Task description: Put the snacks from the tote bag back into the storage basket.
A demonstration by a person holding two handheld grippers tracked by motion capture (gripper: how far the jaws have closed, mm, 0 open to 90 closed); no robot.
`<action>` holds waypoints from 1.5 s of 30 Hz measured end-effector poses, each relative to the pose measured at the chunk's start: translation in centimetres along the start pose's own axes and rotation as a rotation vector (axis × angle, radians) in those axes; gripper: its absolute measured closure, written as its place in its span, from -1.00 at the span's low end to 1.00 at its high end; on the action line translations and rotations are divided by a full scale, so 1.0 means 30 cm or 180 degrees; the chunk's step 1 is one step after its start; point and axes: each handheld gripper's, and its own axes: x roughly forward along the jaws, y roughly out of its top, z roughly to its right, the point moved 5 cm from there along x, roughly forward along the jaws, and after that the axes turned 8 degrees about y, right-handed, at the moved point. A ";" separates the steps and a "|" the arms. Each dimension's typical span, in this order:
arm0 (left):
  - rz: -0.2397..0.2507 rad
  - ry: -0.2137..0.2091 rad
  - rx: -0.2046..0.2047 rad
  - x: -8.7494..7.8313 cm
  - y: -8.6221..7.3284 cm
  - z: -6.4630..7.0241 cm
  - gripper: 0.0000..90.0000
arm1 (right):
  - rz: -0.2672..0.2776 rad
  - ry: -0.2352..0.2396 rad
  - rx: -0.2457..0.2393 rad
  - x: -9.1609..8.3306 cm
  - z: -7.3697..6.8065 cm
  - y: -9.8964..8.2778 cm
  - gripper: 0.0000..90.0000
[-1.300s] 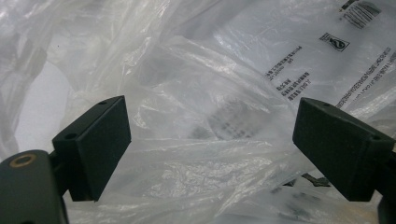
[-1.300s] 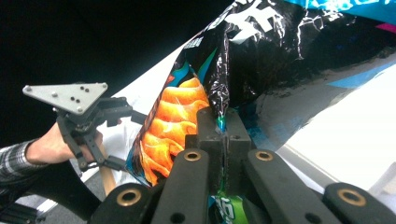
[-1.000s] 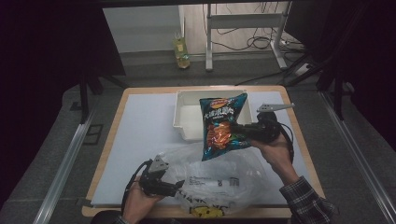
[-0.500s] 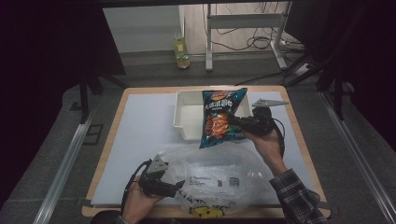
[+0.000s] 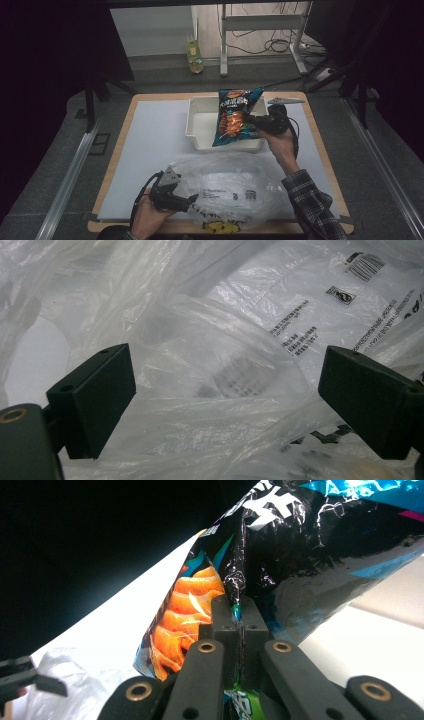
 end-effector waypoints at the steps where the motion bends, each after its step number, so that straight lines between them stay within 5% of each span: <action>1: -0.0001 0.0001 0.0002 0.000 0.000 0.000 -0.83 | 0.0006 -0.0014 0.0011 0.004 0.009 0.006 0.98; 24: -0.0020 -0.0029 0.0008 0.004 -0.002 0.003 -0.83 | 0.0017 -0.0202 0.0202 0.104 0.186 0.085 0.98; 45: -0.0027 -0.0048 0.0016 0.006 -0.002 0.010 -0.83 | -0.0052 -0.0226 0.0327 0.138 0.236 0.073 0.95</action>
